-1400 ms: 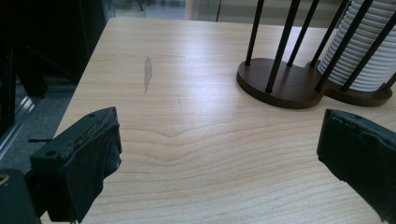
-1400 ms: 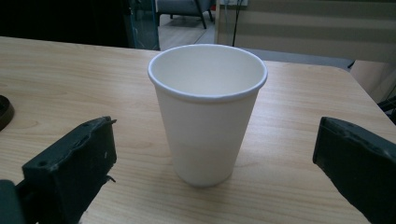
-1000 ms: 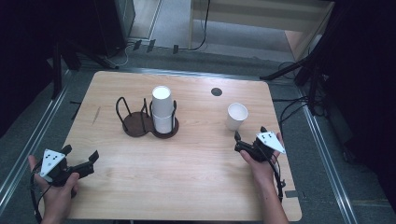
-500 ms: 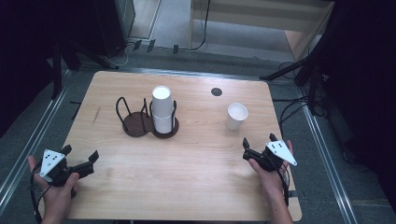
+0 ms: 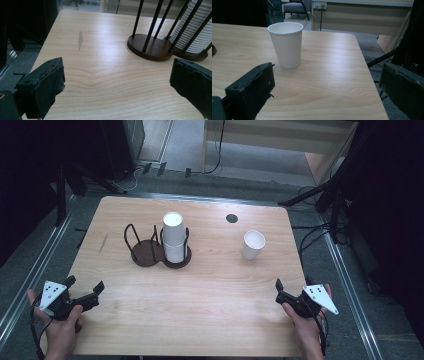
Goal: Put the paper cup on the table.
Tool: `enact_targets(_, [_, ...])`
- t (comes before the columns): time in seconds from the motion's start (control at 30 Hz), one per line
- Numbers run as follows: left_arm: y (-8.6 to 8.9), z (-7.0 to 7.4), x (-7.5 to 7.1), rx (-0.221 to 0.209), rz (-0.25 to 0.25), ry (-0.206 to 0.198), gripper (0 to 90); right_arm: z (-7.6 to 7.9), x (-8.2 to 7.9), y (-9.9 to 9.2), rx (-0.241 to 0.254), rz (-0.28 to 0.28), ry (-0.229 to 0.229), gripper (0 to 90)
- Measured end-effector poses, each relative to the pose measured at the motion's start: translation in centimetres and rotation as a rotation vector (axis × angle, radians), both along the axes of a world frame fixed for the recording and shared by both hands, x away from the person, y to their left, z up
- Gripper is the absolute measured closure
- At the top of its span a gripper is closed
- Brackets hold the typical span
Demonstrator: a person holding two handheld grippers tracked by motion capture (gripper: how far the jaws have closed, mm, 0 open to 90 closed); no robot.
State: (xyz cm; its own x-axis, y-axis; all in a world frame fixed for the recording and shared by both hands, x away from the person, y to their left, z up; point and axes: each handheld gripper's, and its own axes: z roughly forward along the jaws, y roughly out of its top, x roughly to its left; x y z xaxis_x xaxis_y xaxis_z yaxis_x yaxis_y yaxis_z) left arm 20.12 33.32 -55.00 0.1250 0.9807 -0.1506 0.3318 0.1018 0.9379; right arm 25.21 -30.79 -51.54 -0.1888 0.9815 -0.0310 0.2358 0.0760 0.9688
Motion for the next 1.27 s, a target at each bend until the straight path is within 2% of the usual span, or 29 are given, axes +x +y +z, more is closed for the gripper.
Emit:
enact_targets(0.33, [0.2,-0.1,-0.1,-0.017,0.025,0.003,0.4,-0.8,-3.4,-2.9,0.007,-0.016,0.02,0.0])
enact_targets(0.63, [0.1,0.0,-0.2,-0.005,0.024,-0.007,0.4,-2.0,-5.3,-3.7,0.006,-0.011,0.045,0.0])
enact_targets(0.87, [0.1,0.0,-0.3,-0.012,0.021,-0.013,0.4,-2.5,-6.1,-4.1,-0.009,-0.019,0.061,0.0])
enact_targets(1.07, [0.0,0.0,-0.3,-0.004,0.02,-0.006,0.4,-2.9,-6.2,-4.4,0.001,-0.031,0.063,0.0])
enact_targets(1.27, [0.0,0.0,-0.2,-0.008,0.003,-0.008,0.4,-2.9,-6.1,-4.6,0.023,-0.02,0.08,0.0])
